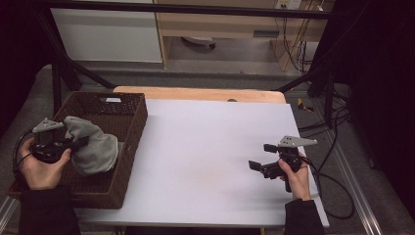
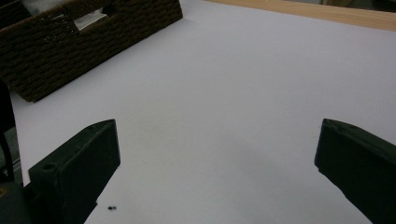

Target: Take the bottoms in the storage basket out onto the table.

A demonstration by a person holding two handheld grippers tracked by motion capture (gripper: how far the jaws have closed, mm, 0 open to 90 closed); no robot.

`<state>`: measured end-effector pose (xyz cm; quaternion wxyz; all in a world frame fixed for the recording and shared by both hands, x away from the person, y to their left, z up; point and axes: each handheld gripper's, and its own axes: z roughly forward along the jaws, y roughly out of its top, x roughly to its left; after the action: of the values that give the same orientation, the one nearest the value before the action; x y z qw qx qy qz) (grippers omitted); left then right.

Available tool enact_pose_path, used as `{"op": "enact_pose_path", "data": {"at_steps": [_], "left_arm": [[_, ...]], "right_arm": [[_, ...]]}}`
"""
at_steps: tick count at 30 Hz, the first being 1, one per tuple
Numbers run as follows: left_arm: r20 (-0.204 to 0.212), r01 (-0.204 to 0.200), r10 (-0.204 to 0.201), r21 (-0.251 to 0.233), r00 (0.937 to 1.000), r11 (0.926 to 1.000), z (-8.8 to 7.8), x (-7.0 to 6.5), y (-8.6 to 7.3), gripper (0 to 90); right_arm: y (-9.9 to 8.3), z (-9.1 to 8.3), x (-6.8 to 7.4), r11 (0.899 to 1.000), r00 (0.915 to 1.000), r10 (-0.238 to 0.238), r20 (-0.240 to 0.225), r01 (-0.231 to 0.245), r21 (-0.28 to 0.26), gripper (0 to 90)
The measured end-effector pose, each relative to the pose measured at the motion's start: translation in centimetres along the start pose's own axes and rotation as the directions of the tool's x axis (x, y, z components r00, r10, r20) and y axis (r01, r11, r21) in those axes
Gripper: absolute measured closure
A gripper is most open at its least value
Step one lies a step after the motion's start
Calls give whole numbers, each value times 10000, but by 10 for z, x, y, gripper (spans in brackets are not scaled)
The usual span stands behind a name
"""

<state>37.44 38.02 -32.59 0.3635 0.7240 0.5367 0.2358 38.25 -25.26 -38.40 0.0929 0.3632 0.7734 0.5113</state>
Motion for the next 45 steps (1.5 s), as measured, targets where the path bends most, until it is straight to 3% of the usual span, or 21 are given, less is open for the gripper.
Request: {"op": "enact_pose_path", "data": {"at_steps": [20, 33, 45], "left_arm": [[313, -130, 136, -204, 9994, 9997, -17, -7, 4, 750], [722, -140, 165, -358, 9973, 9993, -23, -12, 10, 750], [1009, -354, 368, -159, 9942, 9992, -30, -14, 19, 751]], "right_arm": [[0, 0, 0, 10000, 10000, -6, 4, 6, 17, 7], [-1, 0, -1, 10000, 10000, 48, 6, -48, 33, 7], [-1, -2, -1, 10000, 10000, 13, 28, -13, -22, 7]]}}
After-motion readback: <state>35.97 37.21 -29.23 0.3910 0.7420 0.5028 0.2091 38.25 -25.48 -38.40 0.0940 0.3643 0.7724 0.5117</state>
